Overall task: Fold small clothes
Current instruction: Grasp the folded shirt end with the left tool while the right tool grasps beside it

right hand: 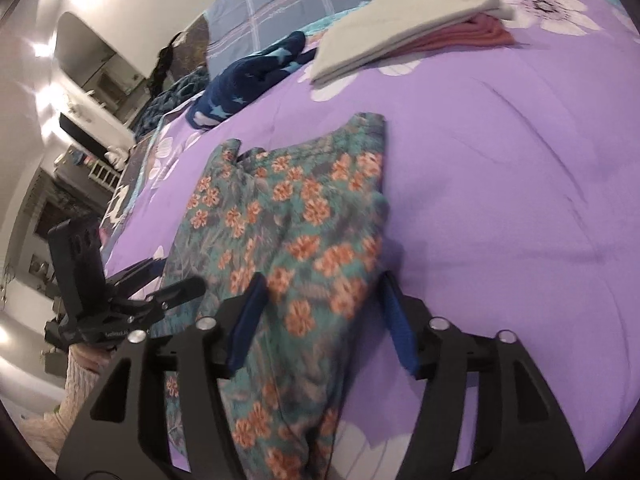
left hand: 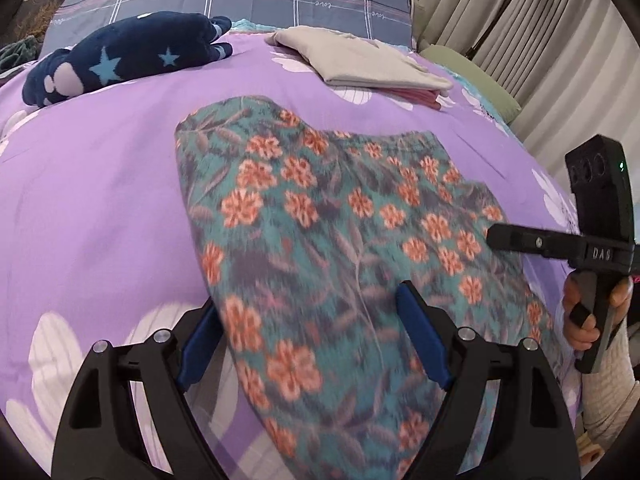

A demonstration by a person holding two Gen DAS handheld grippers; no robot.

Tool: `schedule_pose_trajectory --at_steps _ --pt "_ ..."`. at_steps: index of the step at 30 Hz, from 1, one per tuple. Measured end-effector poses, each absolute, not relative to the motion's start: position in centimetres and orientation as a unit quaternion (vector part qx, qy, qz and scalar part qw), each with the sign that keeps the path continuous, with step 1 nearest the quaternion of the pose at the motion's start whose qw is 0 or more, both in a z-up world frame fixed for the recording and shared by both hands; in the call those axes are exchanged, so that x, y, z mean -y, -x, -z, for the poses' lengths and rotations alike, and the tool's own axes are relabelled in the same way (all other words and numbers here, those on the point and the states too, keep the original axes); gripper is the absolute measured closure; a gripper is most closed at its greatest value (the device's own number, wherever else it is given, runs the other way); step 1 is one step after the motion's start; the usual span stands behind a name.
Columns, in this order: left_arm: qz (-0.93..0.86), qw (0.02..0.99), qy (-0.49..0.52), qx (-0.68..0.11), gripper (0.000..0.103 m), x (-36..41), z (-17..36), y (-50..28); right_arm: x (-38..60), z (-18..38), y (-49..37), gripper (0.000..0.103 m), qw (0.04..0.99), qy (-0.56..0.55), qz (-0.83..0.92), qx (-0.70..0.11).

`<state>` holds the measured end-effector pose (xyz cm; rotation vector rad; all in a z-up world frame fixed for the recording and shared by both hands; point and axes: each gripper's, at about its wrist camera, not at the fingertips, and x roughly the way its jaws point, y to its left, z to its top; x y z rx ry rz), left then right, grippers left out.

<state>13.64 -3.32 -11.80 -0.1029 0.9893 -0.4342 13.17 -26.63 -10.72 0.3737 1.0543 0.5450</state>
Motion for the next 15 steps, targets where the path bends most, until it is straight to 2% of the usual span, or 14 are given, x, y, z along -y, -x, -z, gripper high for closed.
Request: schedule_pose_trajectory --at_steps 7,10,15 --pt "0.220 0.854 0.032 -0.470 0.021 4.4 12.0 -16.0 25.9 10.8 -15.0 0.038 0.814 -0.179 -0.278 -0.477" --pt "0.226 0.854 0.019 -0.468 0.027 4.5 12.0 -16.3 24.8 11.3 -15.5 0.043 0.807 -0.172 -0.299 -0.480" --pt "0.229 0.860 0.004 -0.456 0.034 4.7 12.2 -16.2 23.2 11.6 -15.0 0.045 0.824 -0.113 -0.307 -0.462"
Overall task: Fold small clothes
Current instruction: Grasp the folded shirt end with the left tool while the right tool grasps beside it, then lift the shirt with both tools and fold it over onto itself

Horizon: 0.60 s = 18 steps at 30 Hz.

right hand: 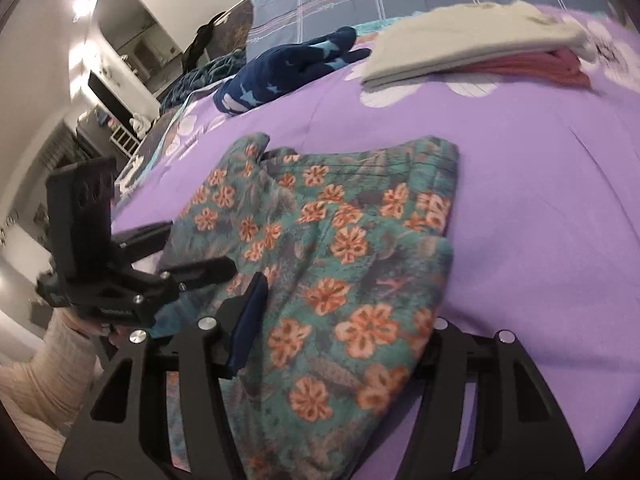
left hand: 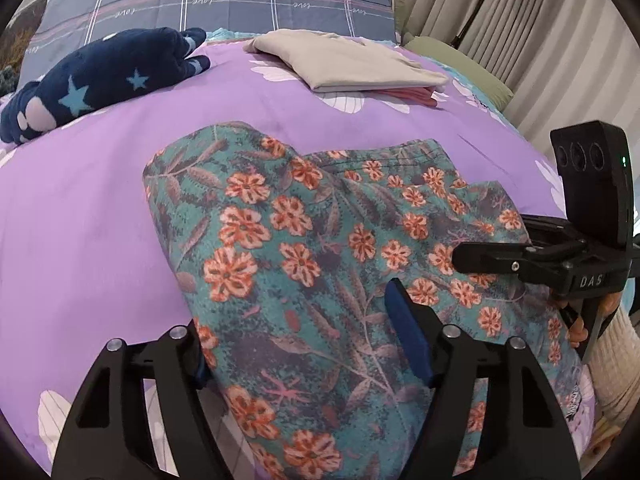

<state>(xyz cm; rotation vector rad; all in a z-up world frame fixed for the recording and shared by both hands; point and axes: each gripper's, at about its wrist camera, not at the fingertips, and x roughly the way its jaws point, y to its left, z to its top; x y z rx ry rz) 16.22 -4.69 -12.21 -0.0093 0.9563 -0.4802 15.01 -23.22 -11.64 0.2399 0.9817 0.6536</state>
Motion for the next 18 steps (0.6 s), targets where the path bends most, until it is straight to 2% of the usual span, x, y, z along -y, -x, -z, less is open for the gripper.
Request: schedule_pose_trajectory --at_steps 5,11,13,15,18 --pt "0.223 0.866 0.001 -0.448 0.050 4.6 12.0 -15.9 24.1 11.7 -15.2 0.061 0.823 -0.136 -0.303 -0.460" --pt "0.214 0.874 -0.036 -0.435 0.060 5.8 11.8 -15.3 23.5 11.7 -14.9 0.065 0.832 -0.112 -0.300 -0.454" --pt "0.214 0.875 -0.036 -0.433 0.067 5.8 11.6 -15.4 23.5 11.7 -15.0 0.066 0.832 -0.112 -0.300 -0.453" --pt "0.213 0.877 -0.038 -0.429 0.079 5.9 11.5 -15.3 23.4 11.6 -14.9 0.069 0.835 -0.106 -0.297 -0.451" --pt "0.215 0.881 -0.042 -0.420 0.086 6.1 10.7 -14.9 23.1 10.9 -14.5 0.076 0.846 -0.089 -0.287 -0.441"
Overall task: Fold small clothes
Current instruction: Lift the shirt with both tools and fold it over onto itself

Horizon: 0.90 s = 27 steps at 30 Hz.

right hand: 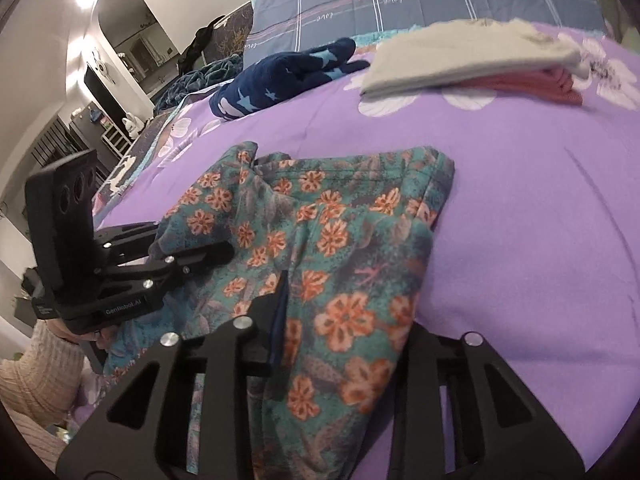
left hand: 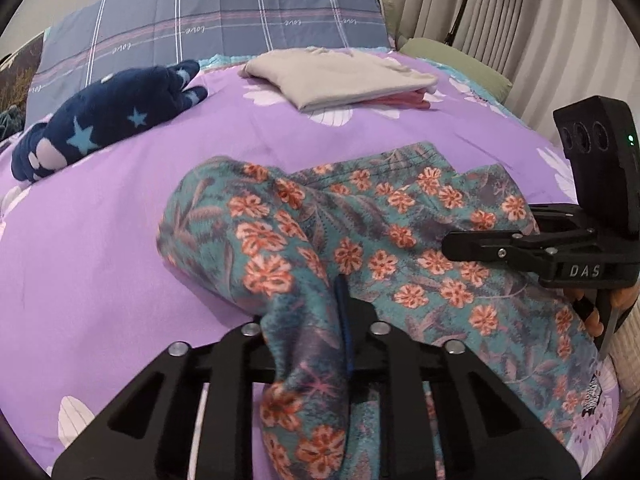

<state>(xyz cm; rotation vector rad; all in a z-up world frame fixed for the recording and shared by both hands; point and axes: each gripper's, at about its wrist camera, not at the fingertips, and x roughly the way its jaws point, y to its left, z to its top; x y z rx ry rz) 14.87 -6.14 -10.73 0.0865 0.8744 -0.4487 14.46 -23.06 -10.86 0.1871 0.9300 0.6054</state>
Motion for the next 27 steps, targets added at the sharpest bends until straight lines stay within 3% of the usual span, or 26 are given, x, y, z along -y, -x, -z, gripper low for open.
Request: schedule_pose_trajectory --at_steps 5,13,20,27 --pt "0.226 0.894 -0.049 -0.383 0.087 6.6 7.0 -13.4 22.6 6.7 -11.6 0.081 0.882 -0.056 -0.273 -0.380" --pt "0.261 0.916 -0.087 -0.293 0.088 10.3 -1.2 -10.6 25.5 -1.0 -6.2 0.082 0.934 -0.028 -0.240 -0.263" --pt "0.324 0.912 -0.140 -0.208 0.088 19.3 -8.0 -9.8 33.2 -6.9 -2.7 0.083 0.969 -0.042 -0.151 -0.188" --pt "0.396 0.888 -0.159 -0.173 0.088 29.1 -11.7 -11.2 42.8 -12.1 -0.5 0.084 0.988 -0.056 -0.039 -0.138"
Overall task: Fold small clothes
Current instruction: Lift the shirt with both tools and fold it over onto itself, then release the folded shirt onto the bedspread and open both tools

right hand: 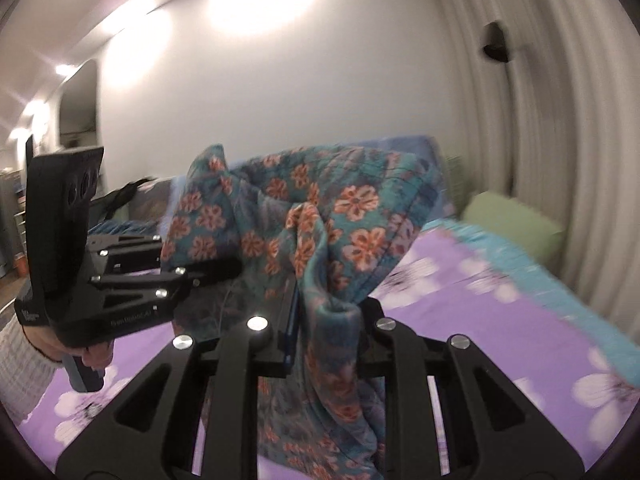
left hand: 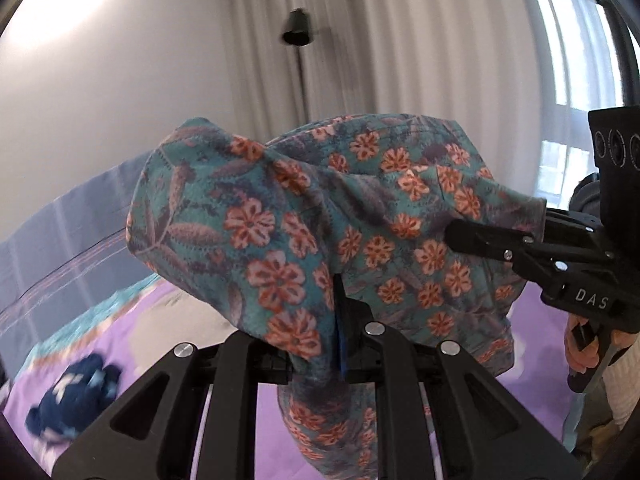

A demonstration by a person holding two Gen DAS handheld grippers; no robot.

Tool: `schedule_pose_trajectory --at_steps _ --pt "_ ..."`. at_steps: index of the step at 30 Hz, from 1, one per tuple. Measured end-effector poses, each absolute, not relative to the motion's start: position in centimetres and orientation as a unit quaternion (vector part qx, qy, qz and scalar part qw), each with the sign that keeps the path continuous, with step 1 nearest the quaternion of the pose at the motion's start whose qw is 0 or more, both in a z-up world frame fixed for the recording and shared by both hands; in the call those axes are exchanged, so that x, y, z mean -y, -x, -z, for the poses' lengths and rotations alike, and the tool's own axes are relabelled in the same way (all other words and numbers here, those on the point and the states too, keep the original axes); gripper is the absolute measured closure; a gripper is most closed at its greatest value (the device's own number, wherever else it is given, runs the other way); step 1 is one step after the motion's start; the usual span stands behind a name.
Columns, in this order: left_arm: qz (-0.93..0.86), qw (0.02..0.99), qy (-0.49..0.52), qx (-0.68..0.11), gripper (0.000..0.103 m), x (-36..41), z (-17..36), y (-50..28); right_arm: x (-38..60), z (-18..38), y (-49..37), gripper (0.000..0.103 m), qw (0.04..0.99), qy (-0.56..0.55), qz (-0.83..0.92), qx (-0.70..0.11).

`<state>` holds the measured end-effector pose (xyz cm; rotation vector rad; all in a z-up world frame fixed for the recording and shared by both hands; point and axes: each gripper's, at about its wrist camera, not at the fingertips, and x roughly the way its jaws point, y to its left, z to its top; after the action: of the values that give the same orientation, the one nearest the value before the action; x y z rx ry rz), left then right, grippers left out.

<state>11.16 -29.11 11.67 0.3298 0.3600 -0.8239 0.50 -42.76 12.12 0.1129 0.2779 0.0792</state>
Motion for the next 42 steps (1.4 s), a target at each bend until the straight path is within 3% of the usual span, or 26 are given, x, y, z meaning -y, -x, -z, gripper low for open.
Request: schedule_pose_trajectory --at_steps 9,19,20,22,23,24,25,26,30,36,42 --pt "0.447 0.858 -0.209 -0.142 0.088 40.5 -11.7 -13.4 53.2 -12.9 -0.9 0.084 0.985 -0.084 0.069 -0.133" --pt "0.429 0.859 -0.227 -0.161 0.087 46.6 -7.2 -19.4 60.5 -9.8 -9.5 0.084 0.971 -0.115 0.118 -0.172" --pt "0.421 0.862 -0.229 -0.163 0.085 47.0 -6.4 -20.2 60.9 -9.2 -10.6 0.084 0.970 -0.116 0.122 -0.177" --pt "0.388 0.872 -0.247 -0.166 0.067 48.2 -4.2 -21.9 61.5 -7.9 -12.3 0.084 0.967 -0.116 0.131 -0.186" --pt "0.360 0.879 -0.265 -0.163 0.044 48.6 -3.1 -22.6 62.1 -6.8 -13.8 0.079 0.962 -0.115 0.148 -0.200" --pt "0.324 0.887 -0.288 -0.159 0.028 48.7 -1.8 -23.2 62.7 -5.7 -14.9 0.073 0.953 -0.114 0.179 -0.215" --pt "0.299 0.890 -0.307 -0.156 0.027 49.0 -0.6 -23.7 63.1 -4.6 -15.5 0.057 0.940 -0.116 0.220 -0.232" --pt "0.287 0.887 -0.321 -0.166 0.027 48.8 0.9 -24.3 63.9 -3.3 -16.1 0.047 0.924 -0.122 0.261 -0.251" --pt "0.319 0.873 -0.293 -0.224 0.026 46.3 4.6 -24.9 65.8 1.6 -16.1 0.050 0.896 -0.194 0.254 -0.308" --pt "0.338 0.838 -0.333 -0.269 0.026 46.3 10.0 -23.3 64.6 6.3 -14.7 0.050 0.885 -0.148 0.256 -0.361" --pt "0.352 0.851 -0.297 -0.250 0.023 44.1 7.8 -20.4 61.2 5.0 -9.8 0.049 0.891 -0.146 0.250 -0.351"
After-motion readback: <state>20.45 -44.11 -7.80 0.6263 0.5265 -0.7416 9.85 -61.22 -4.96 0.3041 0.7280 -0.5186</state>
